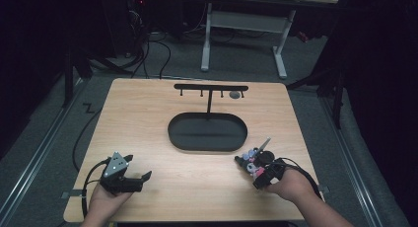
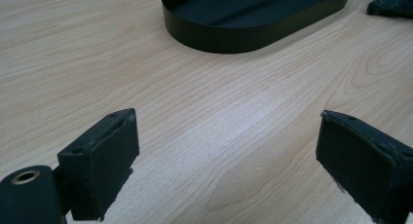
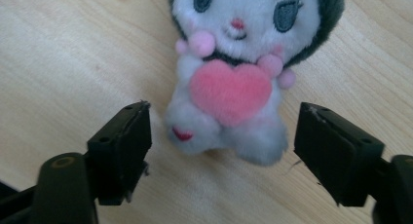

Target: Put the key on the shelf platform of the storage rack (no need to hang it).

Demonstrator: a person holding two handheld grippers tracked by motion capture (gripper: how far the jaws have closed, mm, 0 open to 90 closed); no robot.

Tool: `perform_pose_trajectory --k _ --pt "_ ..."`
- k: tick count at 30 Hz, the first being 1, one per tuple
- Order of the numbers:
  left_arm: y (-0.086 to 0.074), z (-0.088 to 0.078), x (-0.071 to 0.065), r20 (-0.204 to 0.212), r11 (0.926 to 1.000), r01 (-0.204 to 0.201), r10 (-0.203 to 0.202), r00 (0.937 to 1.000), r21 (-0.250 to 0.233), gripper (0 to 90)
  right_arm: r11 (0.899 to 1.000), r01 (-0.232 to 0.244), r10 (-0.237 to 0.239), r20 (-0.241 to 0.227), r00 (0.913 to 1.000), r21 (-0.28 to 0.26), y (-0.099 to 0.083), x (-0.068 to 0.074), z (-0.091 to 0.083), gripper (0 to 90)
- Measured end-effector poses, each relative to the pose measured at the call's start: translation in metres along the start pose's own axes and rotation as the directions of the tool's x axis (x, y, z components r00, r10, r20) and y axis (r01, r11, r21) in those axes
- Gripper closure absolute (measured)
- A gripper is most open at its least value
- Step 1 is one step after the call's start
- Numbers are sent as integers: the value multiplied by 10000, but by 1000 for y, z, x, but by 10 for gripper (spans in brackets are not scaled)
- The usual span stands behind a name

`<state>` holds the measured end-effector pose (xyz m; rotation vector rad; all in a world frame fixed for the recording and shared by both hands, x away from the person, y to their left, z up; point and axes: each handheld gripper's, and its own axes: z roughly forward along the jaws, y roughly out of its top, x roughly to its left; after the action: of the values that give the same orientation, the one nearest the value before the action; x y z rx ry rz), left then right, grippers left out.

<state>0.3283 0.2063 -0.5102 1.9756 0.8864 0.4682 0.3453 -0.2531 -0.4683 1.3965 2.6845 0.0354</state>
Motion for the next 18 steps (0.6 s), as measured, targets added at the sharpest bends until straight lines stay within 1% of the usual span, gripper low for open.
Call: perform_pose_trajectory --k 2,3,4,9,10,11,12,13,16,17,18 --pt "0 1 0 21 10000 -15 15 10000 37 91 10000 -53 53 38 10000 24 1 -1 1 251" --pt "0 0 0 21 10000 -12 12 10000 39 91 9998 -172 172 -49 9998 56 1 -2 2 253" --pt "0 0 0 9 10000 -9 9 10000 21 92 9994 -324 325 -85 9994 88 1 -4 4 279" --pt "-1 -2 2 -10 10000 54 -54 10000 38 92 9989 -447 450 -288 9986 109 1 -8 7 310" --pt "-2 -2 2 -29 10000 85 -85 10000 19 92 9983 -572 577 -338 9978 145 1 -8 8 315" --pt "-2 -2 2 -35 9999 102 -102 9999 -5 92 9995 -308 312 -461 9984 96 1 -9 10 355" --pt "-2 -2 2 -14 9999 111 -111 9999 -17 92 9994 -333 336 -477 9983 69 1 -8 10 387" --pt "-2 -2 2 -1 9999 111 -111 9999 -37 93 9994 -333 336 -477 9983 69 1 -8 10 387" --pt "-1 -1 1 11 10000 18 -18 10000 -60 94 9998 -199 197 -499 9986 -43 1 -6 8 449" --pt "-1 0 0 39 10000 6 -6 10000 -56 95 9998 -199 197 -499 9986 -43 1 -6 8 449" --pt "-1 0 0 55 10000 -12 12 10000 -35 95 9997 -158 150 -437 9989 -195 1 -7 5 462"
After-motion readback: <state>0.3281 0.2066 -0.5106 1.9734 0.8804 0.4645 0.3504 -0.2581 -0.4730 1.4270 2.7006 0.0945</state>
